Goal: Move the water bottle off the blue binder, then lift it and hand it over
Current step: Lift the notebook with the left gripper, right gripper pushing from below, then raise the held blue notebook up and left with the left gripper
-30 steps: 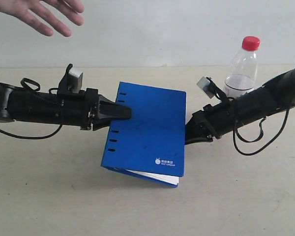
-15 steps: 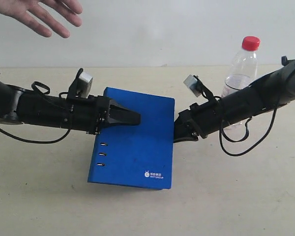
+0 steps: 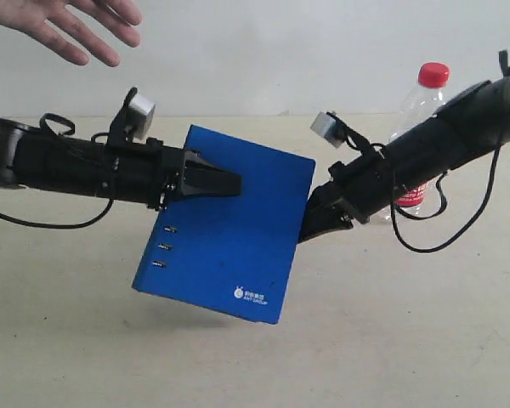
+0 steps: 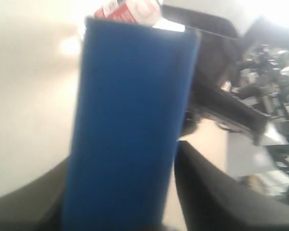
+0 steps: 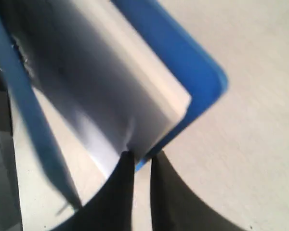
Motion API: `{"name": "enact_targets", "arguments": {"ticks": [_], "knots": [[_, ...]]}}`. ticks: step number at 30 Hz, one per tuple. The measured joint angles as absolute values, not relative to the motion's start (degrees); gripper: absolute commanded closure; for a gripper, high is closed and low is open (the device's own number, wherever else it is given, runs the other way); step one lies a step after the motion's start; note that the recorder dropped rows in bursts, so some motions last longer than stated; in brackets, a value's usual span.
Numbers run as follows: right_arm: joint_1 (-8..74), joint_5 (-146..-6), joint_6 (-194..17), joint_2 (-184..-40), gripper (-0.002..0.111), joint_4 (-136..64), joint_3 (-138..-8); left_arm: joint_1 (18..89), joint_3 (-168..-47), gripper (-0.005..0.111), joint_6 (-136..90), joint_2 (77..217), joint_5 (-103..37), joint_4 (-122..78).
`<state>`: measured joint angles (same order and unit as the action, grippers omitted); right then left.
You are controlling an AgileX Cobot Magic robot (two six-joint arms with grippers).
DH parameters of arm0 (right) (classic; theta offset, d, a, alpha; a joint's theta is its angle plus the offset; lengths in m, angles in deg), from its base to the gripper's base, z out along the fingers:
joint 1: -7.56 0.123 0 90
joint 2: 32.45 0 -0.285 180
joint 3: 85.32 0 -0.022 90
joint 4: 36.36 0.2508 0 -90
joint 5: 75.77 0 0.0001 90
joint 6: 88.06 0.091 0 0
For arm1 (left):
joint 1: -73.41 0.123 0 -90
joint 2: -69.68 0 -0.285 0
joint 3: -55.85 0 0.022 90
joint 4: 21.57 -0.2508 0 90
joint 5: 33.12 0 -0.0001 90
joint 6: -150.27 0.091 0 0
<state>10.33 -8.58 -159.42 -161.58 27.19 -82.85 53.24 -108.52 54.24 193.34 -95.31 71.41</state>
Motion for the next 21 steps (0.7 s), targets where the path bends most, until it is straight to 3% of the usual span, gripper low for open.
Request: {"name": "enact_targets", "arguments": {"ticks": [11, 21], "knots": [[10.86, -13.76, -158.0, -140.74, 0.108, 20.83, -82.85, 51.91, -109.14, 0.101, 54.61, 178.99, -85.43, 70.15], [11.51, -27.24, -133.81, -126.26, 0.108, -10.66, -82.89, 52.13, -106.71, 0.101, 58.45, 169.59, -61.21, 65.4]]}}
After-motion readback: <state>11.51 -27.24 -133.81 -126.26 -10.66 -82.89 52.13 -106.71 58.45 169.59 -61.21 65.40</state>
